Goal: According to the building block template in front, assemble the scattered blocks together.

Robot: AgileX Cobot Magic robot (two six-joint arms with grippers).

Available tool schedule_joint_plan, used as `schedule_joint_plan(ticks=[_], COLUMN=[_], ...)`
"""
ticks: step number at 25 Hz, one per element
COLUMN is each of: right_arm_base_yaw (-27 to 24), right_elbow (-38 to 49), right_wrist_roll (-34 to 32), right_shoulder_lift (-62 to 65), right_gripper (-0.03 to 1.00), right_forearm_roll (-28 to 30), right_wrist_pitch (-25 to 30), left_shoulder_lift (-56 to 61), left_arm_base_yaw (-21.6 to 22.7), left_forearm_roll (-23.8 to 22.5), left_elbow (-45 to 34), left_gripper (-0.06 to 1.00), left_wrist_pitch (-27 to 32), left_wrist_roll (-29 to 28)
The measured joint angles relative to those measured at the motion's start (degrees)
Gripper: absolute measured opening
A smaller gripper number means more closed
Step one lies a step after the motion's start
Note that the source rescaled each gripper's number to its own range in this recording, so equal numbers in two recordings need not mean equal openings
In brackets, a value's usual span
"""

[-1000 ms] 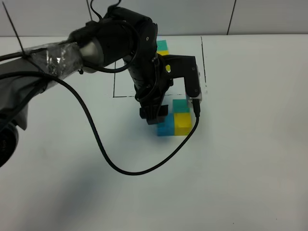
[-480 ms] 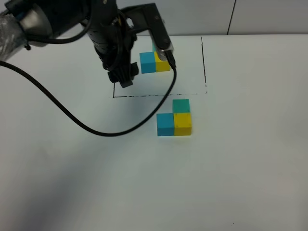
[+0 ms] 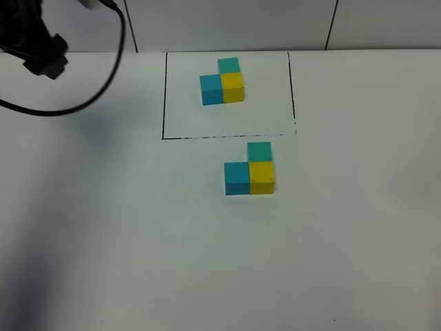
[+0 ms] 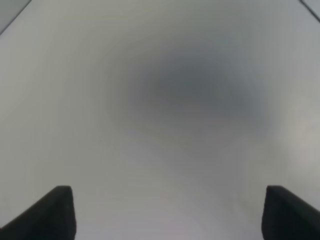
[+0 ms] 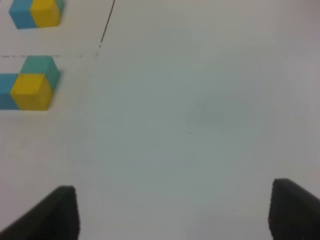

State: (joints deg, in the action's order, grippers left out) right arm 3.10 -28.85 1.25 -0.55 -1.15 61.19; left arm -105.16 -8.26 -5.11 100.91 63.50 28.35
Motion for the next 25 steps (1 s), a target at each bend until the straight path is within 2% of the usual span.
schedule_joint_plan(ticks=[4,7,13,18,25], right_arm_base_yaw=[0.0,0.0,0.0,0.0,0.0], right_elbow=[0.0,0.0,0.0,0.0,0.0], right_wrist_roll=[0.0,0.0,0.0,0.0,0.0], right_shoulder_lift=[0.0,0.0,0.0,0.0,0.0], right_gripper=[0.58,0.58,0.58,0.58,0.58], right_forearm_roll=[0.0,0.0,0.0,0.0,0.0], right_wrist_pitch=[0.0,0.0,0.0,0.0,0.0], left_shoulder_lift=[4.42,8.67,21.28,34.91,58.18], left_arm_base_yaw=[7.11,10.03,10.4,10.4,10.4], left_forearm_roll=[6.52,9.62,10.85,10.36,9.76], left_elbow=[-0.06,-1.18,-12.21,-23.94,-39.44], left_gripper=[0.87,0.87,0.87,0.87,0.87], left_wrist_pitch=[1.65,3.16,1.68,0.51,-4.66], left_wrist_roll=[-1.81,-2.67,-3.33,-6.93,-11.37])
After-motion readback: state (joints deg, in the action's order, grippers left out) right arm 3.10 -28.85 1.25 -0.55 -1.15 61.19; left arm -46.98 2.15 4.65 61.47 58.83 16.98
